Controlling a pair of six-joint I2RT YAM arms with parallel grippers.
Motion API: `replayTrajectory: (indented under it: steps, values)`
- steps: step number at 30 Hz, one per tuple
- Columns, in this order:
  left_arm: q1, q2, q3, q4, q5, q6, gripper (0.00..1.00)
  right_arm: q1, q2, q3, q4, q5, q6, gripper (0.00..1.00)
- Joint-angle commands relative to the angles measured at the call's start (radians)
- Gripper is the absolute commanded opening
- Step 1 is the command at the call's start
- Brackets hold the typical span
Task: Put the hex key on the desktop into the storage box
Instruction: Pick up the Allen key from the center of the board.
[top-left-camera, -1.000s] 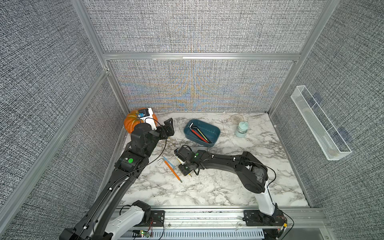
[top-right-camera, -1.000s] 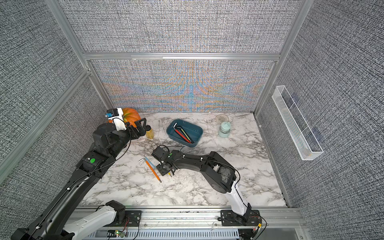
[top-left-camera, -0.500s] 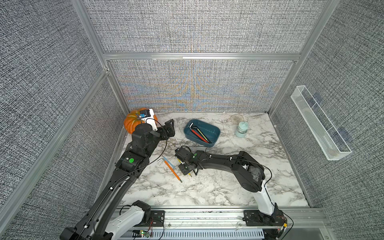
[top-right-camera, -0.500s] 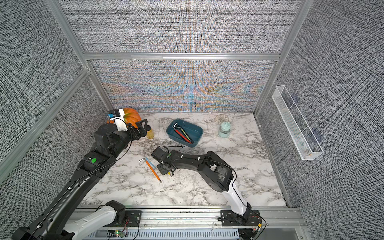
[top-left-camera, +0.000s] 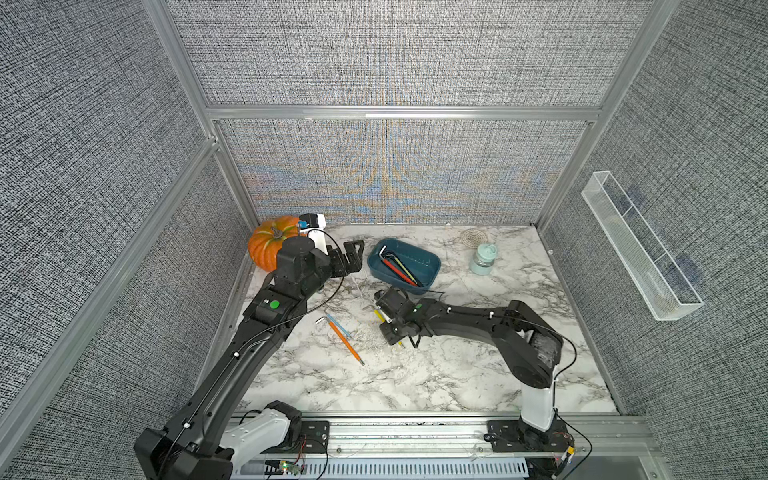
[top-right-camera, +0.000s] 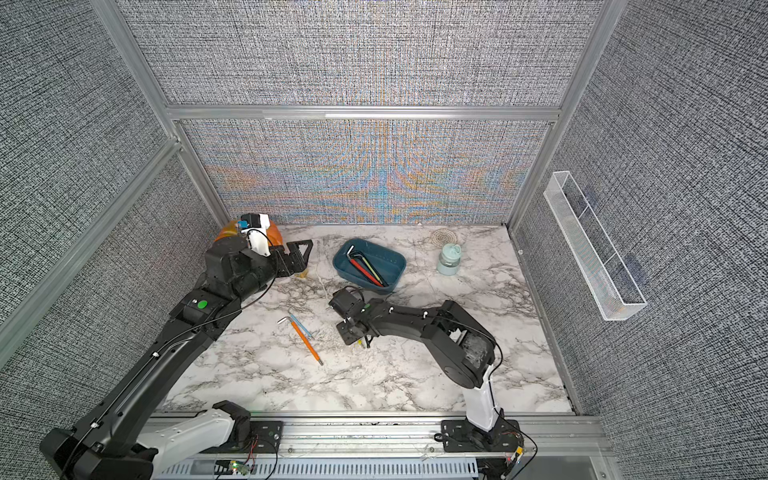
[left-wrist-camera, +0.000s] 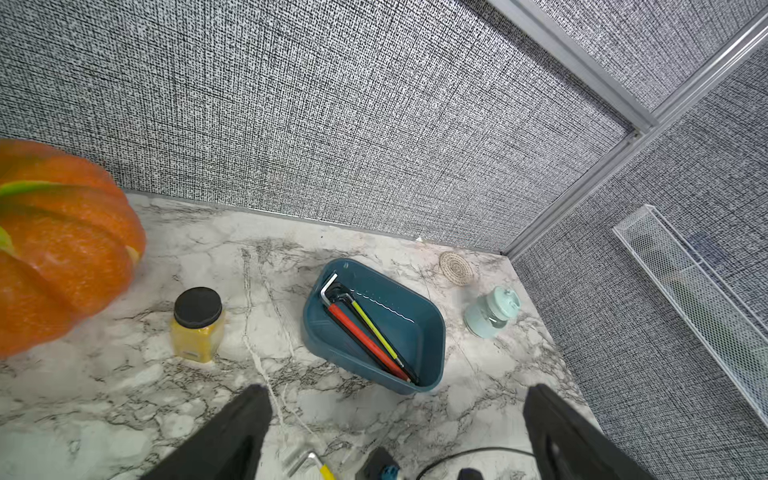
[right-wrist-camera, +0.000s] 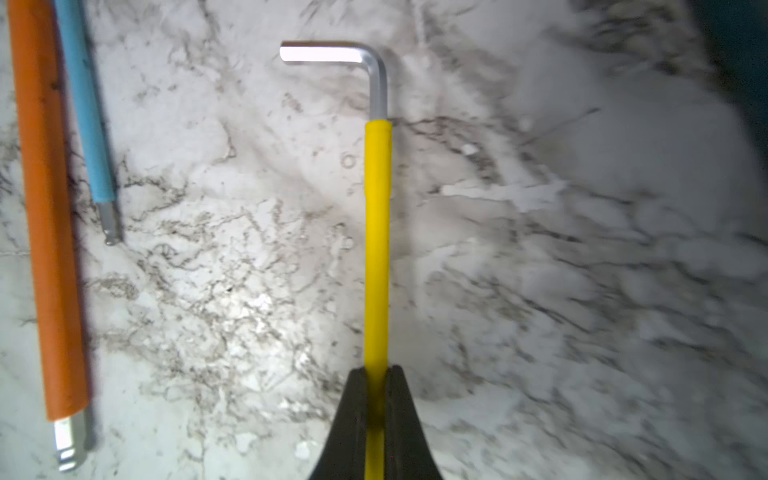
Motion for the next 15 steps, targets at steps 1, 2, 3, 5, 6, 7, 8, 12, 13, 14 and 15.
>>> replayTrajectory:
  steps: [1,2,3,5,6,7,8,12,13,14,15]
  values:
    - [0.002,0.006,0.004,0.049,0.041,-0.018,1.0,-0.038,-0.055,-0.008,0.026,0.017,-0.046,0.0]
    - [0.003,0.008,0.002,0.056,0.046,-0.022,1.0,-0.046,-0.074,-0.008,0.027,0.017,-0.058,0.0]
    - [0.004,0.013,-0.002,0.066,0.05,-0.027,1.0,-0.054,-0.094,-0.008,0.032,0.016,-0.076,0.0]
    - [0.005,0.023,-0.018,0.095,0.068,-0.048,1.0,-0.067,-0.13,-0.004,0.043,-0.005,-0.12,0.0]
    - [0.004,0.03,-0.033,0.122,0.089,-0.061,1.0,-0.076,-0.143,0.005,0.043,-0.007,-0.138,0.0]
    - [0.005,0.039,-0.044,0.144,0.108,-0.072,1.0,-0.089,-0.147,0.016,0.041,-0.008,-0.151,0.0]
    - [0.005,0.051,-0.055,0.167,0.124,-0.085,1.0,-0.112,-0.147,0.032,0.038,-0.02,-0.168,0.0]
    - [0.005,0.117,-0.048,0.22,0.161,-0.114,1.0,-0.226,-0.11,0.111,0.026,-0.09,-0.234,0.0]
    - [0.005,0.137,-0.039,0.231,0.165,-0.119,1.0,-0.25,-0.1,0.135,0.02,-0.108,-0.247,0.0]
    - [0.005,0.164,-0.023,0.241,0.171,-0.123,1.0,-0.276,-0.082,0.163,0.015,-0.119,-0.262,0.0]
    - [0.005,0.197,-0.004,0.251,0.184,-0.127,1.0,-0.296,-0.066,0.196,0.006,-0.126,-0.278,0.0]
